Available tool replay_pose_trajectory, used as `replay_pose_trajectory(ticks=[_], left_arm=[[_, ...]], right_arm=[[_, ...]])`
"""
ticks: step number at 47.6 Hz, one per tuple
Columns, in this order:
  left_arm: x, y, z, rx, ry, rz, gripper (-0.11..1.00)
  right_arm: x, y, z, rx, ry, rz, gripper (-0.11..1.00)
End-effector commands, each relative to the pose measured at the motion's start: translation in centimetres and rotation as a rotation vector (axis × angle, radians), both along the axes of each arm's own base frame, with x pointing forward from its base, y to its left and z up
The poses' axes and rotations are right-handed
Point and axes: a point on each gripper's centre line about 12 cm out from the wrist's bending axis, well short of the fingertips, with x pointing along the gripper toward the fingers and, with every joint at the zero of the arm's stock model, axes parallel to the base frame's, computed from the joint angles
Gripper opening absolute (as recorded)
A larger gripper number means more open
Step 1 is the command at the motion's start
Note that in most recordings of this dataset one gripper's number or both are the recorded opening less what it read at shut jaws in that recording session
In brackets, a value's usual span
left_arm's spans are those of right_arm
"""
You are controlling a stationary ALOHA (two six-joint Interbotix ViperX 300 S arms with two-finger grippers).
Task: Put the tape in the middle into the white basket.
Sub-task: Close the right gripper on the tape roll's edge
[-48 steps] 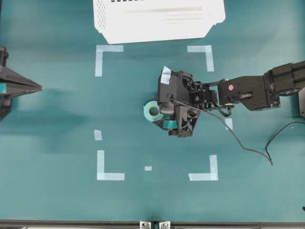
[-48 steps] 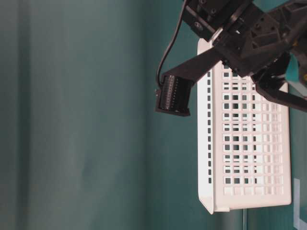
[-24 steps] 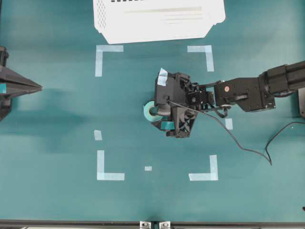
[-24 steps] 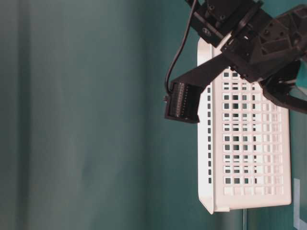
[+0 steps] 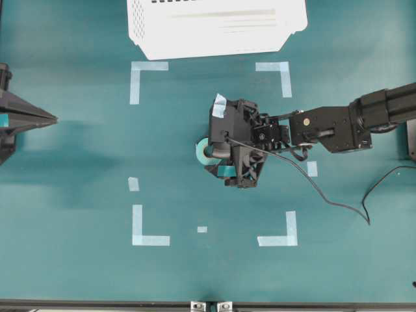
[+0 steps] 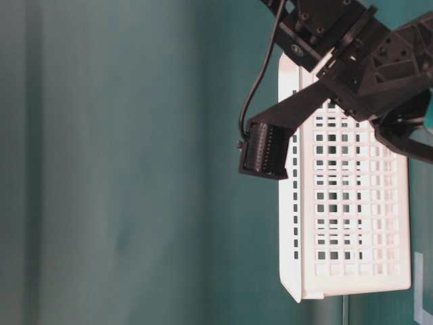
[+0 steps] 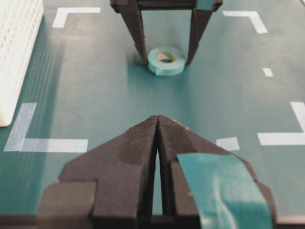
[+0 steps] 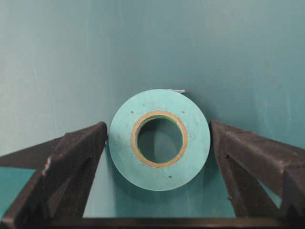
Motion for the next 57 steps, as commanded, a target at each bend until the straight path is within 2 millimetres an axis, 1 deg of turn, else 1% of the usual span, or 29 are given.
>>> replay_pose_trajectory(ticks=[1, 9, 12, 15, 17, 33, 38, 50, 57], left_arm=[[0.1, 0.0, 0.5, 0.001, -0.012, 0.002, -0.11], [0.1, 0.0, 0.5, 0.001, -0.014, 0.000, -0.11], [0.1, 0.0, 0.5, 0.001, -0.014, 0.000, -0.11], [0.1, 0.0, 0.5, 0.001, -0.014, 0.002, -0.11], [0.1, 0.0, 0.5, 0.001, -0.014, 0.002, -0.11], [0.1, 0.0, 0.6, 0.001, -0.015, 0.002, -0.11], [0.1, 0.0, 0.5, 0.001, -0.014, 0.002, -0.11], [0.1, 0.0, 0.5, 0.001, -0.015, 0.002, -0.11], [0.1, 0.0, 0.5, 0.001, -0.014, 0.002, -0.11]], right_arm=[[0.5, 0.2, 1.0, 0.001, -0.029, 0.004, 1.00], [0.5, 0.2, 1.0, 0.001, -0.028, 0.006, 0.97], [0.5, 0.2, 1.0, 0.001, -0.028, 0.004, 0.89], [0.6, 0.2, 1.2, 0.002, -0.035, 0.004, 0.74], [0.6, 0.2, 1.2, 0.002, -0.035, 0.006, 0.67], [0.6, 0.2, 1.2, 0.002, -0.035, 0.004, 0.67], [0.6, 0.2, 1.5, 0.002, -0.043, 0.004, 0.67], [0.7, 0.2, 3.9, 0.007, -0.096, 0.003, 0.67], [0.8, 0.2, 6.0, 0.009, -0.144, 0.004, 0.67]])
